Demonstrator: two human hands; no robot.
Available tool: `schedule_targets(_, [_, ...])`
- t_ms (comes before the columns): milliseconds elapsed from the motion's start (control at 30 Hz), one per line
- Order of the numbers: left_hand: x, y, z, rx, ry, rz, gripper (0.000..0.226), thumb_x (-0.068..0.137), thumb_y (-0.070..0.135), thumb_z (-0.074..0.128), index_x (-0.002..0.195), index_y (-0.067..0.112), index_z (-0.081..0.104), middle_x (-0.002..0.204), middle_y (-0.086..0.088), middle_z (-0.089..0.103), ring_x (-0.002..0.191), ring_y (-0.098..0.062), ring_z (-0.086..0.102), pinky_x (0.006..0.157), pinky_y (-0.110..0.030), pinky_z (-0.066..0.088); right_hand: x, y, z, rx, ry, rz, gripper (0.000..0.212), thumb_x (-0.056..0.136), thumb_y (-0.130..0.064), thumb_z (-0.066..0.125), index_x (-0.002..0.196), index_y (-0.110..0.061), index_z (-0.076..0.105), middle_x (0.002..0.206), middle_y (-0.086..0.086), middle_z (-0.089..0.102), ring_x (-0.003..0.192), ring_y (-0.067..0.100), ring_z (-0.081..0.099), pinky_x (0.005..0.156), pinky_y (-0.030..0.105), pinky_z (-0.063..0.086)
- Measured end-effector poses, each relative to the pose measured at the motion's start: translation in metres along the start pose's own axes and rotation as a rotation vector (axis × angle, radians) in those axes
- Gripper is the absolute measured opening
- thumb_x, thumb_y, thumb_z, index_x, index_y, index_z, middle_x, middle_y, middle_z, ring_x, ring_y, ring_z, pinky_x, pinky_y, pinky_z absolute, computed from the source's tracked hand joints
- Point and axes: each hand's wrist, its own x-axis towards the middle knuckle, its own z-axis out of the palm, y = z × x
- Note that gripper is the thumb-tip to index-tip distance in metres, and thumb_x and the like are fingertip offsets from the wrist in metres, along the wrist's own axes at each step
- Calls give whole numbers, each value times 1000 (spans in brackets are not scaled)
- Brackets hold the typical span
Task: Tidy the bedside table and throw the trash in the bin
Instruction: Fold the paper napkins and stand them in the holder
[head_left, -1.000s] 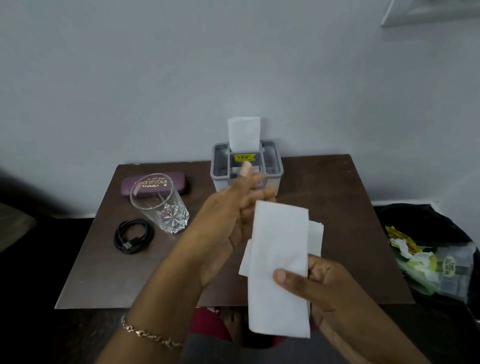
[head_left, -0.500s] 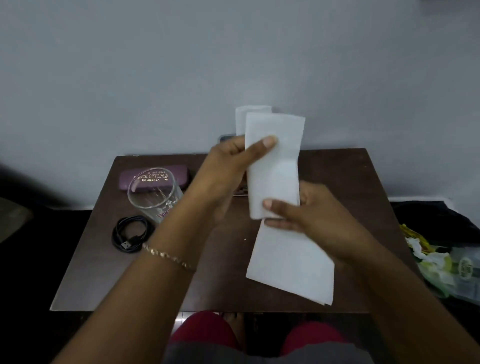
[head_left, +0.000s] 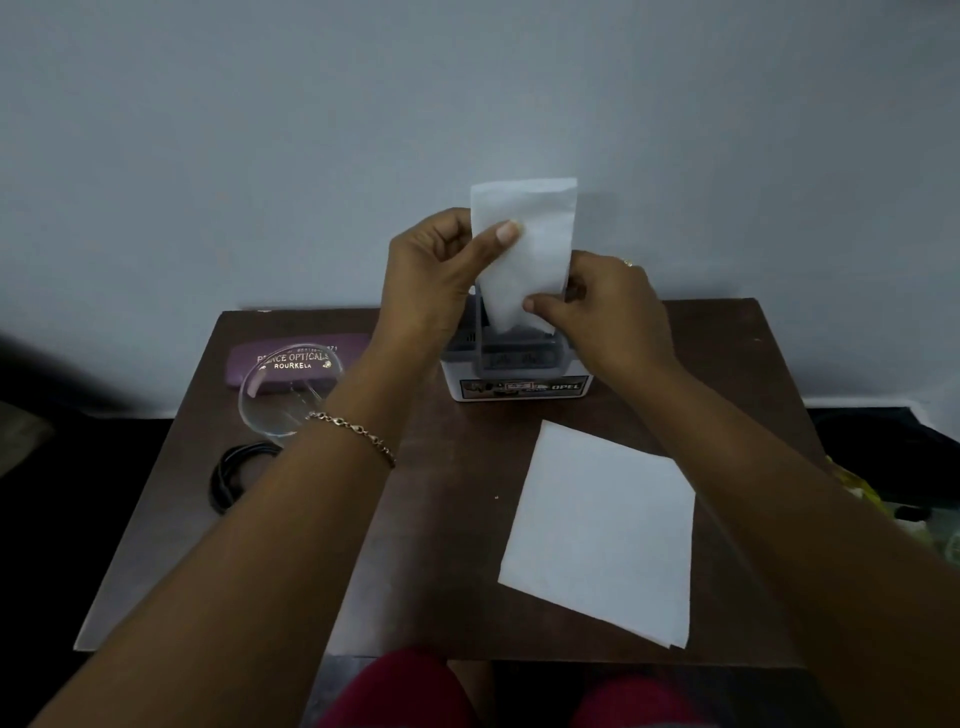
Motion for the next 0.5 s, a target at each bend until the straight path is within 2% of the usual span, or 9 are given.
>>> schedule_targets(67, [0,-6,0,2,8,18,3,86,12,66,86,12,68,89,-8,71,86,-18,64,83,-40,55,-2,4,5,-66,13,-16,30,79,-39,69,101,-18,68,94,7,71,90,27,62,77,44,52])
schedule_targets(167, [1,-14,-1,19,27,61,7,85,10,66,85,16,70,79,11,72,82,-9,66,78,-31,55,-3,8,11,-103,-18,-27,36,77,-42,70,98,-14,67,96,6,69,90,26,60,76,43,52])
schedule_targets(267, [2,-19,-2,42,41,73,8,85,11,66,92,14,70,74,18,72,80,-2,68,74,-21,56,-4,5,8,72,-27,1,35,75,-41,72,101,-19,67,97,1,70,87,20,64,74,44,55])
schedule_targets(367, [3,-16,-2,97,28,109,10,86,15,66,95,15,70,77,16,72,82,-5,69,74,-24,57,0,1,1,261,-31,39,28,78,-31,72,103,-17,69,98,-1,71,88,16,66,78,45,56])
schedule_targets(500, [7,-16,1,195,20,127,15,85,22,67,92,10,73,87,-8,73,85,-20,69,76,-39,56,2,-3,3,210,-86,55,36,78,-31,73,111,-18,67,107,3,72,94,19,67,83,46,55])
